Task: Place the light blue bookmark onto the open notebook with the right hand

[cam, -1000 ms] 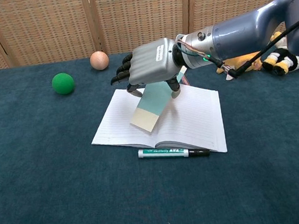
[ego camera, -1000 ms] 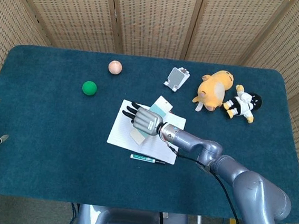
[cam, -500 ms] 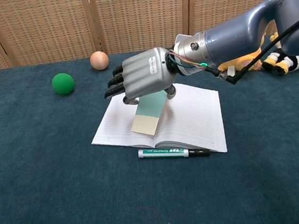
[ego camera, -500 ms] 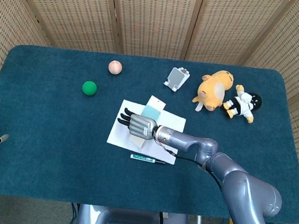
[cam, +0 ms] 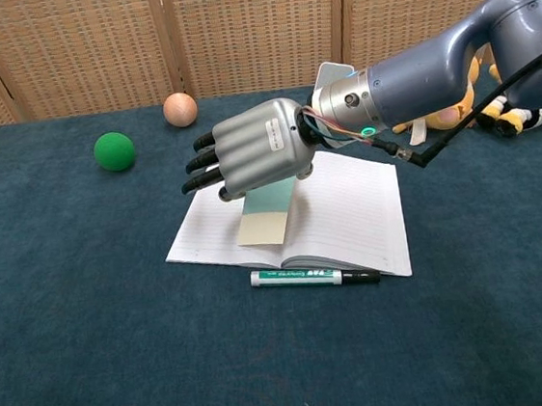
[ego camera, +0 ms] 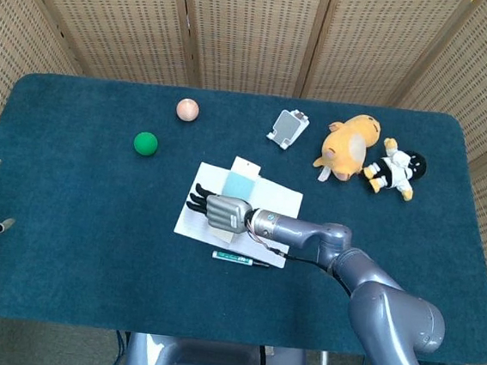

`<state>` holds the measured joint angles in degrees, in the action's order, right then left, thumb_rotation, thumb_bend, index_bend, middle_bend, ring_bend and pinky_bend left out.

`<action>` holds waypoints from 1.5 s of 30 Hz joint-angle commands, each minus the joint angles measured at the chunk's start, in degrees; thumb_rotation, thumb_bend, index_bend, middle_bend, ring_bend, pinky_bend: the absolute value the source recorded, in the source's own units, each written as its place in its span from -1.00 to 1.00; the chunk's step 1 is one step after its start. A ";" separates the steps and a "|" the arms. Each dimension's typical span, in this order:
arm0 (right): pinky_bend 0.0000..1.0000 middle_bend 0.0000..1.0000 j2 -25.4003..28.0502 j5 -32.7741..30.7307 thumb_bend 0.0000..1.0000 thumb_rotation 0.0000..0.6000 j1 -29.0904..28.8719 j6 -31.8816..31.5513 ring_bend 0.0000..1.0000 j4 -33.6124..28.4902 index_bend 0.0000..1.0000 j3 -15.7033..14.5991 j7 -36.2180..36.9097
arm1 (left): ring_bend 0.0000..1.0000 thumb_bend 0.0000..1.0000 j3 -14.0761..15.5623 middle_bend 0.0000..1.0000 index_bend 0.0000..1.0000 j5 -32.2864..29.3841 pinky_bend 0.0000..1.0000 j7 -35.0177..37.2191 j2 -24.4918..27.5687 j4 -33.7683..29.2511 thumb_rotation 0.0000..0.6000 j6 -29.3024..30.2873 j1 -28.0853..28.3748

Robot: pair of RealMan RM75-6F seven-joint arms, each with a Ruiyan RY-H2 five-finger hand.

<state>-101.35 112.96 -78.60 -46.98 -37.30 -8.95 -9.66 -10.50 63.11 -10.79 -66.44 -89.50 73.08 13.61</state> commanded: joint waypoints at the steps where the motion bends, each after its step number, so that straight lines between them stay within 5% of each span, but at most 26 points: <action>1: -0.77 -1.00 -0.60 0.06 -0.87 1.00 0.44 -1.14 -1.00 1.33 -0.53 -0.38 -0.54 | -1.00 -1.00 0.02 -1.00 -1.00 -0.02 -1.00 0.00 0.02 0.00 1.00 0.00 0.02; 6: -0.77 -1.00 -0.34 -0.14 -1.00 1.00 0.82 -2.16 -1.00 1.89 -0.90 -0.85 -0.61 | -1.00 -1.00 0.18 -1.00 -1.00 0.09 -1.00 -0.19 0.01 -0.10 1.00 -0.01 0.13; 14: -0.77 -1.00 1.62 -2.20 -0.92 1.00 2.37 -5.33 -1.00 0.68 -0.96 0.44 -1.12 | -1.00 -1.00 0.35 -1.00 -1.00 0.40 -1.00 0.05 0.12 -0.37 1.00 0.37 0.01; 17: -0.77 -1.00 3.33 -5.87 -0.05 1.00 4.16 -5.32 -1.00 -2.96 -0.96 2.30 2.74 | -1.00 -1.00 0.39 -1.00 -1.00 0.41 -1.00 0.30 0.24 -0.38 1.00 0.20 0.04; 19: -0.77 -1.00 4.83 -9.70 0.75 1.00 5.67 -3.89 -1.00 -6.94 -0.96 3.97 7.01 | -1.00 -1.00 0.44 -1.00 -1.00 0.49 -1.00 0.47 0.33 -0.42 1.00 0.09 0.05; 21: -0.79 -1.00 6.75 -14.47 0.99 1.00 7.23 -0.97 -1.00 -11.80 -0.96 5.92 10.54 | -1.00 -1.00 0.54 -1.00 -1.00 0.68 -1.00 0.71 0.42 -0.42 1.00 -0.01 0.07; 28: -1.00 -1.00 12.49 -28.99 1.00 1.00 10.34 12.87 -1.00 -25.02 -1.00 9.48 8.79 | -1.00 -1.00 0.74 -1.00 -1.00 0.94 -1.00 1.00 0.57 -0.39 1.00 -0.37 0.22; 45: -1.00 -1.00 12.98 -37.07 1.00 1.00 11.51 17.01 -1.00 -31.42 -1.00 11.88 -0.50 | -1.00 -1.00 0.94 -1.00 -1.00 0.33 -1.00 -0.40 -0.07 -0.45 1.00 -0.72 0.77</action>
<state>-88.34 76.05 -67.07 -30.20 -68.51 2.81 -10.16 -9.55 63.45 -11.18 -66.50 -89.97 72.37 14.36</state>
